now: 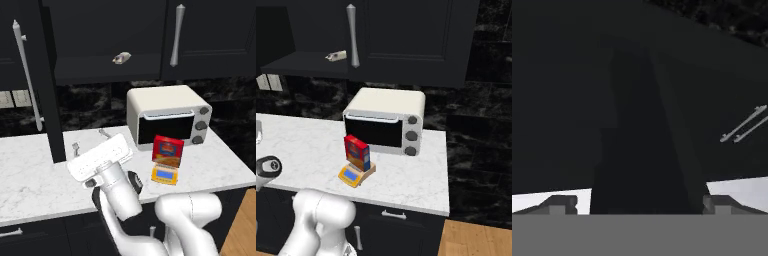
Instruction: Pick the boxed food and place it on the digital scale for weighing, and close the cabinet.
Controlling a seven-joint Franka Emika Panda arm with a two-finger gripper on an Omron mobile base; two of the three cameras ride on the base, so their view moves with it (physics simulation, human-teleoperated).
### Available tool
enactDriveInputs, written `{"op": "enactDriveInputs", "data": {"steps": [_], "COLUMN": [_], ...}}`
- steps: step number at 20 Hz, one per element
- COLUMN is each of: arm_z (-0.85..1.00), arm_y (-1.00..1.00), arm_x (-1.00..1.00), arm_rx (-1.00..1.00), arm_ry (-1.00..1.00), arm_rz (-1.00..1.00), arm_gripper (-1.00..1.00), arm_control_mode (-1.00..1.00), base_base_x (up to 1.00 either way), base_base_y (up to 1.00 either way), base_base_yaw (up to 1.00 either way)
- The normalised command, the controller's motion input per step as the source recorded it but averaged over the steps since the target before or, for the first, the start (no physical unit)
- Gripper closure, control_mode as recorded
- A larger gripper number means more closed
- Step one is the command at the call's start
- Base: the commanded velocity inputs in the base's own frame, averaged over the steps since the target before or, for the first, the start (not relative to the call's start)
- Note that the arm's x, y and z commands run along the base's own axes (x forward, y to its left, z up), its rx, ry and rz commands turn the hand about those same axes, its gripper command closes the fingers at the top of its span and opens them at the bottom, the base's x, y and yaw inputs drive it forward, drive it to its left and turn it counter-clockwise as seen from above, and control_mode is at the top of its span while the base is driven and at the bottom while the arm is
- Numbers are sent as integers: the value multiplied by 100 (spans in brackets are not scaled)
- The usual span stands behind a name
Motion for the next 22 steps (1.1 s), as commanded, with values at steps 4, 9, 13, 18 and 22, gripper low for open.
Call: {"op": "enactDriveInputs", "data": {"steps": [4,9,13,18,22], "arm_z": [-44,-65,-76,-79,-30], "arm_y": [75,92,95,100,100], "arm_x": [-31,-60,-60,-91,-100], "arm_rx": [36,39,31,-1,-23], "arm_ry": [-57,-61,-64,-71,-70], "arm_rz": [-57,-51,-46,-21,-2], "arm_gripper": [-100,-100,-100,-100,-100], "arm_control_mode": [-100,-100,-100,-100,-100], "base_base_x": [0,0,0,0,0], "base_base_y": [0,0,0,0,0], "base_base_yaw": [0,0,0,0,0]}}
